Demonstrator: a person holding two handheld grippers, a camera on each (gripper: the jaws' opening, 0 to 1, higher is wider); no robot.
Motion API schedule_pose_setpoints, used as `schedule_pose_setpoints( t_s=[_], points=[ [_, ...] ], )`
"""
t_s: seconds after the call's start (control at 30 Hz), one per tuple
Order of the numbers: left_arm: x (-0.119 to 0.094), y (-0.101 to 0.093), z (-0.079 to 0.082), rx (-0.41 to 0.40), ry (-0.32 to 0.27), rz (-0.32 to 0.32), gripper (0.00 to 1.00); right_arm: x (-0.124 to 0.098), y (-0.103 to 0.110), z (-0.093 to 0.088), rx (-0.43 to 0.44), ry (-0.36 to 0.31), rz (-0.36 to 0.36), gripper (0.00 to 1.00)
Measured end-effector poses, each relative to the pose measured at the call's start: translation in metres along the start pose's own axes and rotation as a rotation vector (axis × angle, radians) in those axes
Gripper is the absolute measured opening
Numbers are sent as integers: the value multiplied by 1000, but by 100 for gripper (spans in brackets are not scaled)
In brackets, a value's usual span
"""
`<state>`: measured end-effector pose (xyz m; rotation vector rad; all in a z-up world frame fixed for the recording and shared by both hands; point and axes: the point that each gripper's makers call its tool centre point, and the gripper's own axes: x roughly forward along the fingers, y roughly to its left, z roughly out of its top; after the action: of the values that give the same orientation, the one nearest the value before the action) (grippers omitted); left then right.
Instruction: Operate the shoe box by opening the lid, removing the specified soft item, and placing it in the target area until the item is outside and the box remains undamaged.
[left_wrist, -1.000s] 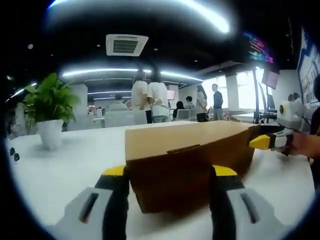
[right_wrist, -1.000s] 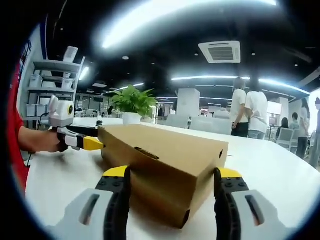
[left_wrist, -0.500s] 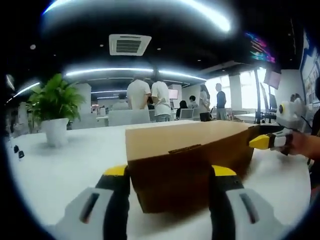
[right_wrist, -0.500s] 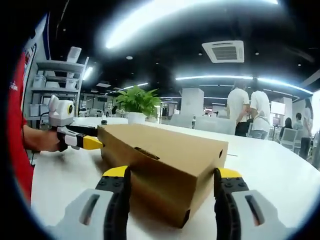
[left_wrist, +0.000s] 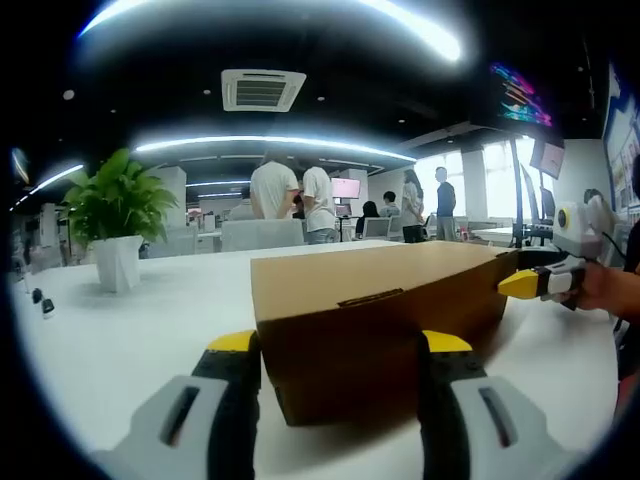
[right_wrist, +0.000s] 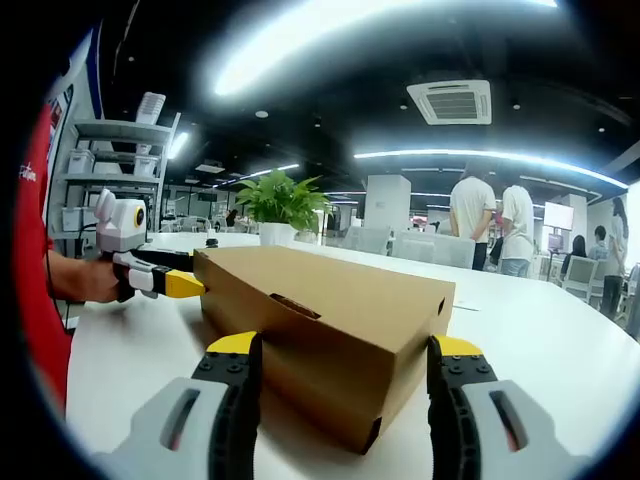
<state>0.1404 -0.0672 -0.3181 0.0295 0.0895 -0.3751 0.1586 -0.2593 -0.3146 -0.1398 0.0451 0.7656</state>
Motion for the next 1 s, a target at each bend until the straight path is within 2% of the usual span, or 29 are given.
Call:
schedule_pose_setpoints(
  t_s=[0.1,0.27,0.6,0.73,0.93,1.0],
  points=[
    [-4,2,-3,46,24,-11,62,-1,2,0,-5,2,4,68],
    [-10,0,-1,0,10,-4,62,-2,6,1,-7,3,13,68],
    [-19,1,-3,23,24,-4,62,-6,15,0,-25,11,14,69],
    [-22,12,-8,25,20,-20,63,-8,18,1,-24,10,15,69],
    [-26,4,-7,22,20,-27,63,-10,20,0,-24,18,16,69],
    [-29,2,-4,-8,9,-25,62,-11,20,0,-25,19,13,68]
  ],
)
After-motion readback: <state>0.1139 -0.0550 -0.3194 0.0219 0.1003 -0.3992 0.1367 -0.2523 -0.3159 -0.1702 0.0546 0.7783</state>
